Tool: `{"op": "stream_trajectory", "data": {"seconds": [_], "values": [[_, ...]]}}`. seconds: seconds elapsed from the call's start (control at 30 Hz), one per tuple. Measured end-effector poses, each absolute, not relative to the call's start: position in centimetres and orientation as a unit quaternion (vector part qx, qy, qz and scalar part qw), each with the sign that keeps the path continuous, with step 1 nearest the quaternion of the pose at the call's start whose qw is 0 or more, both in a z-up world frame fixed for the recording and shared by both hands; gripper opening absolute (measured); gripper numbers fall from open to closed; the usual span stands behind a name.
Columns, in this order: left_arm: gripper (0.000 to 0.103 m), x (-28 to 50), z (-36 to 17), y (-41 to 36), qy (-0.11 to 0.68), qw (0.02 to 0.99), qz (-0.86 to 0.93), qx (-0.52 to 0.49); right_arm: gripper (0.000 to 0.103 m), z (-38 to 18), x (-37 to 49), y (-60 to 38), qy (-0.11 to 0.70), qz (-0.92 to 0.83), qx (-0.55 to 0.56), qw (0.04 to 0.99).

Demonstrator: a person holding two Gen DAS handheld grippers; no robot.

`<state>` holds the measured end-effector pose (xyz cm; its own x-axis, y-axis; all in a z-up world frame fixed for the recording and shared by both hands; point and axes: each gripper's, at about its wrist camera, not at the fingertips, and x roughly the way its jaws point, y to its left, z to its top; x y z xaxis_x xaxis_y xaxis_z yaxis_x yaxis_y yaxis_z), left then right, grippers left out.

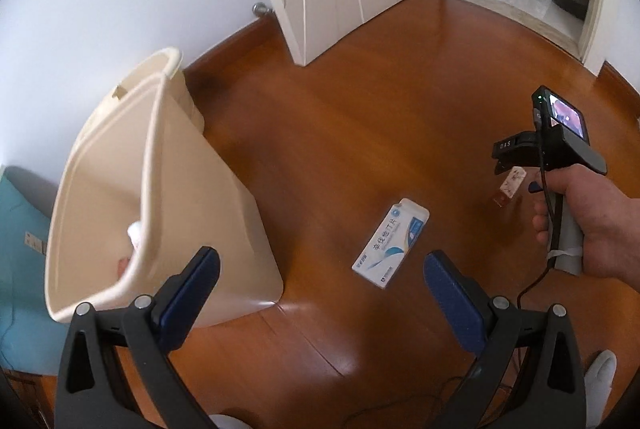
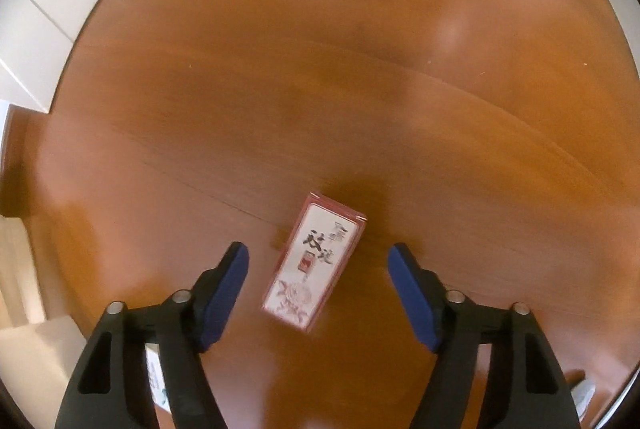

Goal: Collect trash
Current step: 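Grasp the rose-oil box with the right tool while the left tool grasps the white medicine box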

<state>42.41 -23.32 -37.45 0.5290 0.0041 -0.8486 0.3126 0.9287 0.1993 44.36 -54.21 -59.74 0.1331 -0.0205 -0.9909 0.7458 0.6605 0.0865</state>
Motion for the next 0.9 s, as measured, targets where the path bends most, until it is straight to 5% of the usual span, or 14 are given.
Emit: {"op": "stream_trajectory", "data": {"seconds": [0.07, 0.2, 0.6, 0.9], "values": [[0.103, 42.5, -37.8, -23.5, 0.477, 0.858, -0.09, 0.164, 0.048, -60.5, 44.5, -53.7, 0.607, -0.275, 0.293, 0.686], [0.103, 41.9, -38.1, -24.4, 0.474, 0.857, -0.107, 0.169, 0.032, -60.5, 43.8, -53.9, 0.614, -0.265, 0.276, 0.69], [0.103, 45.6, -45.9, -28.2, 0.533, 0.788, -0.204, 0.231, 0.032, -49.1, 37.4, -58.1, 0.577, -0.166, 0.218, 0.77], [0.103, 47.9, -50.7, -30.8, 0.581, 0.727, -0.275, 0.24, 0.032, -48.9, 34.3, -57.9, 0.566, -0.134, 0.23, 0.78]]}}
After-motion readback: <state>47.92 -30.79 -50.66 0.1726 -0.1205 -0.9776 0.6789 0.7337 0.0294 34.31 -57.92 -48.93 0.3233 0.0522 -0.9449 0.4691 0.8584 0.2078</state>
